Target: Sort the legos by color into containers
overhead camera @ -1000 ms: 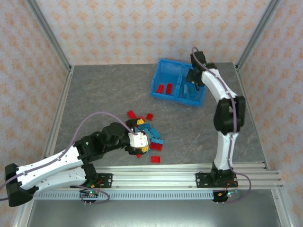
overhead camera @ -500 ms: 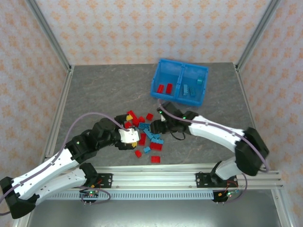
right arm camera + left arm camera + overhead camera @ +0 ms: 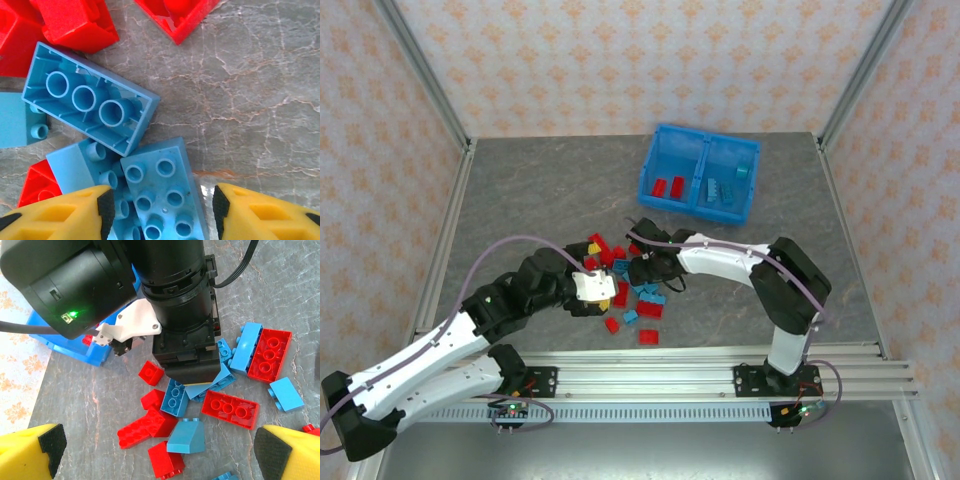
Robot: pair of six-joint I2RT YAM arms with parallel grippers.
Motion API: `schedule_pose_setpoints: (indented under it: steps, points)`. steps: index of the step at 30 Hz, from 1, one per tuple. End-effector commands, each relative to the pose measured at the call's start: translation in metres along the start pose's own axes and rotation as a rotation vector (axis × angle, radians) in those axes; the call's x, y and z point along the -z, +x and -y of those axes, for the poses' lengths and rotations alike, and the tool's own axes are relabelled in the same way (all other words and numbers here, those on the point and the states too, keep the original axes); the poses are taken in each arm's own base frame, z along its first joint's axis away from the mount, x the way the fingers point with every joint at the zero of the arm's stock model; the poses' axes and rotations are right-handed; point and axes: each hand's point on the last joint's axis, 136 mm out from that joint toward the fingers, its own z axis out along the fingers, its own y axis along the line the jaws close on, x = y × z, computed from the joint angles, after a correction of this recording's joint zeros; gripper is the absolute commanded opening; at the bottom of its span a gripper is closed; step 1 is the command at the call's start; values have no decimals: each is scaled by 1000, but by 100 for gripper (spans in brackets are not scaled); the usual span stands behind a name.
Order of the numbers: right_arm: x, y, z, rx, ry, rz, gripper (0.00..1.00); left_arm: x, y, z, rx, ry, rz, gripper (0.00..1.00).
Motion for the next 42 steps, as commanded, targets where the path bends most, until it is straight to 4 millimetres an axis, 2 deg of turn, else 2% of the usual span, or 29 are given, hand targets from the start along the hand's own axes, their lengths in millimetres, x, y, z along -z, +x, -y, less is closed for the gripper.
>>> schedule_pose_setpoints:
  steps: [1,7,11,15,18,21,23,26,31,34,37,39,42]
  points:
    - [-22,20,30,-26,136,-57,54,5,-9,-8,4,-7,16,100]
    - [-7,14,66,-124,273,5,43,5,-11,-9,11,0,21,100]
    - [11,8,79,-172,284,65,43,6,-13,-9,14,1,27,100]
    - [37,0,101,-222,363,140,44,6,-13,-8,16,6,27,100]
    - [49,-5,88,-203,275,168,52,6,-13,-8,14,7,30,100]
    - [54,-6,71,-199,180,153,68,5,-14,-7,16,12,31,100]
    - [50,-3,68,-210,171,131,72,4,-14,-5,15,23,36,100]
    - [34,8,72,-235,182,100,73,5,-16,1,4,57,50,100]
    - [15,18,74,-227,209,69,65,6,-22,22,-25,163,95,100]
    - [11,19,82,-211,262,60,53,5,-23,25,-22,187,96,100]
    - [10,19,83,-211,269,67,41,4,-22,24,-23,186,87,100]
    - [13,16,82,-216,265,80,37,5,-22,23,-24,180,88,100]
    - [21,11,80,-218,250,108,37,5,-22,22,-21,176,90,100]
